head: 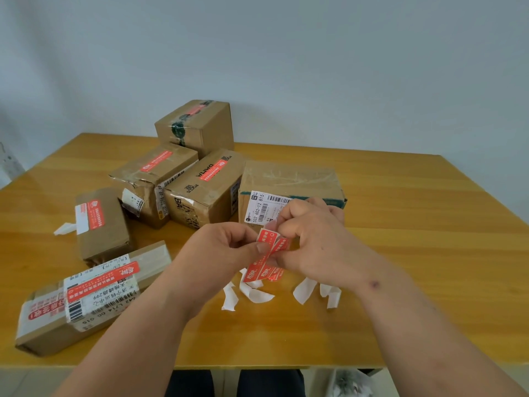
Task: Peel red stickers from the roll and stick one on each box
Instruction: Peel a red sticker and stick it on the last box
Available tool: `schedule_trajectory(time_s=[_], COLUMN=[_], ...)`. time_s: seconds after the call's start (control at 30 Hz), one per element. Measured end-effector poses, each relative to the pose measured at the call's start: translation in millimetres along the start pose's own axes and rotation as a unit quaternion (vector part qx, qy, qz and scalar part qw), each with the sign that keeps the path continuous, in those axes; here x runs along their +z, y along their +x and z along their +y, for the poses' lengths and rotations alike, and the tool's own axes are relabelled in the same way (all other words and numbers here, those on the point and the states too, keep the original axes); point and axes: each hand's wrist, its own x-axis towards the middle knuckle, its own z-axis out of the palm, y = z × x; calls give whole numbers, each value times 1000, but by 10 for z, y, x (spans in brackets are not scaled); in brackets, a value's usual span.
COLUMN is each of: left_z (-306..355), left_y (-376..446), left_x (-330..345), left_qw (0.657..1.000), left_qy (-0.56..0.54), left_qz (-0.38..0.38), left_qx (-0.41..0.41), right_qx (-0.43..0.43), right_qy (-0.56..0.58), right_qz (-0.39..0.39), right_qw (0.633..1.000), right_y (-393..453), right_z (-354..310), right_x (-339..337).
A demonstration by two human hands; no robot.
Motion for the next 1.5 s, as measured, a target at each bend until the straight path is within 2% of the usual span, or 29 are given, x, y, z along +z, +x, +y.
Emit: schedule_trajectory(time_s=[0.27,0.37,0.5,0.6,0.8,1.13,1.3,1.5], left_z=[-64,-87,-54,-10,-5,-100,-98,-32], left_y=[37,52,65,51,27,83,84,19], left_x=[55,48,51,51,15,42,68,30], left_qw=[997,997,998,998,997,998,997,999], left_qy=[-60,-73,-56,-44,61,-1,9,29], left_qz=[32,28,35,41,32,67,68,34], left_qx=[-21,-23,5,22,27,5,21,29], right_qx=[-29,-17,15,20,1,-27,-3,-23], right_qy=[-51,-44,3,-3,-46,-33,-30,-61], right_qz=[52,44,11,-17,-7,43,15,25], right_qw=[997,998,1000,1000,999,998,999,998], right_y=[-27,-23,24,50,53,-19,10,20], right_z=[-12,-28,-29,-21,2,-11,-22,-6], right_x=[87,51,-43,-56,1,40,26,46])
